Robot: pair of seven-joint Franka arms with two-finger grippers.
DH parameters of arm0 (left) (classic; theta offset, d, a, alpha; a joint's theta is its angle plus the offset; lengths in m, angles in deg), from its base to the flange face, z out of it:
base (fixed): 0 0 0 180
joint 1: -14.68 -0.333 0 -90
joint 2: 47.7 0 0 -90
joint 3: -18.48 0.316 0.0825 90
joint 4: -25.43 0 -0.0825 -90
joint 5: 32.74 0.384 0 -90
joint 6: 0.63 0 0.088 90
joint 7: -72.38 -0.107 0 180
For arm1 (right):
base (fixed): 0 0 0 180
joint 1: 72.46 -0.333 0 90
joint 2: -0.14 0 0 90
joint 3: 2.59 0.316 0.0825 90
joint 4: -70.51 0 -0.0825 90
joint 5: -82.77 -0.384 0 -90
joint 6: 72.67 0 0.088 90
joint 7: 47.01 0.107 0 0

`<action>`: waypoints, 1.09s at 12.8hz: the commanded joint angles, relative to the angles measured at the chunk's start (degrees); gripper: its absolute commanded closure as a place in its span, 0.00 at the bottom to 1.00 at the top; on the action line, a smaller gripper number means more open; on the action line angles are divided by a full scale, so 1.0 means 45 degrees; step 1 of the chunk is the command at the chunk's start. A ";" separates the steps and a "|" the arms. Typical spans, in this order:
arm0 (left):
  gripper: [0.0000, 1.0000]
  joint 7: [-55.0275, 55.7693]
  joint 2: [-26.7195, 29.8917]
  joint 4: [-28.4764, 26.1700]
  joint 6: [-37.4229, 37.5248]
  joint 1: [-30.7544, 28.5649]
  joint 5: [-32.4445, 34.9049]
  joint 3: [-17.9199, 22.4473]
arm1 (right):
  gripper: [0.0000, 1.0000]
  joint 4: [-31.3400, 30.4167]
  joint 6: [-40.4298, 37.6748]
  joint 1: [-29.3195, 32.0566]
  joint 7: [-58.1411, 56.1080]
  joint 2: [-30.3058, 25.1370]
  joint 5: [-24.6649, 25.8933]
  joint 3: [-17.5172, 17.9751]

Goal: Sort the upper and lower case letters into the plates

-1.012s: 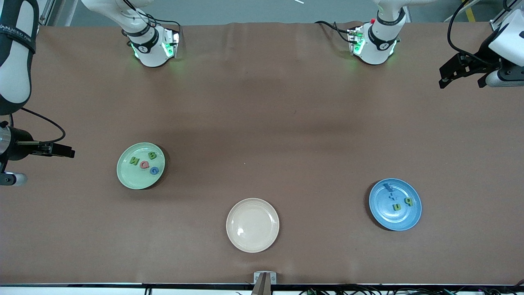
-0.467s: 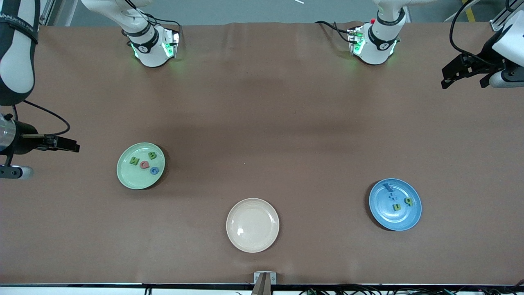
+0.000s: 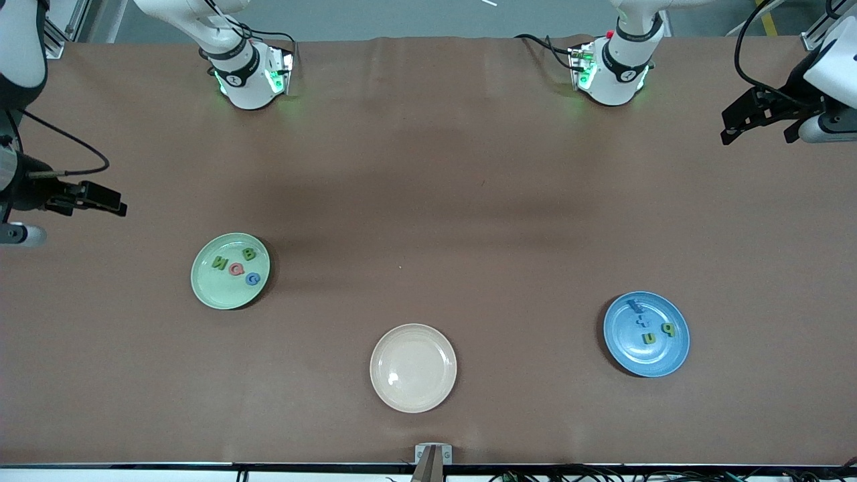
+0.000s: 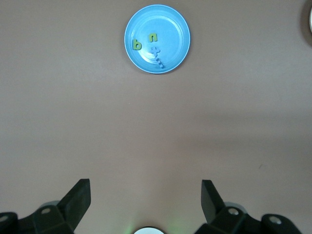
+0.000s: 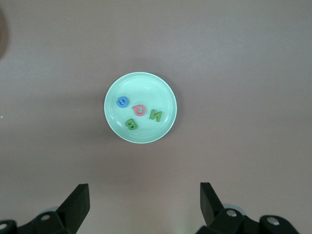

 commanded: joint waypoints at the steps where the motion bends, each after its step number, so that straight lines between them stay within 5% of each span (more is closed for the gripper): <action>1: 0.00 0.0002 0.0459 -0.0343 -0.0051 -0.0058 -0.0221 -0.0047 | 0.00 -0.1649 0.0535 0.0639 0.0156 -0.1522 0.0161 0.0557; 6: 0.00 0.0002 0.0478 -0.0323 -0.0051 -0.0039 -0.0221 -0.0067 | 0.00 -0.2333 0.0534 0.1440 0.0137 -0.2343 0.0180 0.1454; 14: 0.00 -0.0232 0.0284 -0.0030 -0.0070 0.0020 0.0032 -0.0067 | 0.00 -0.2920 0.0495 0.1363 0.0137 -0.3495 0.0200 0.1456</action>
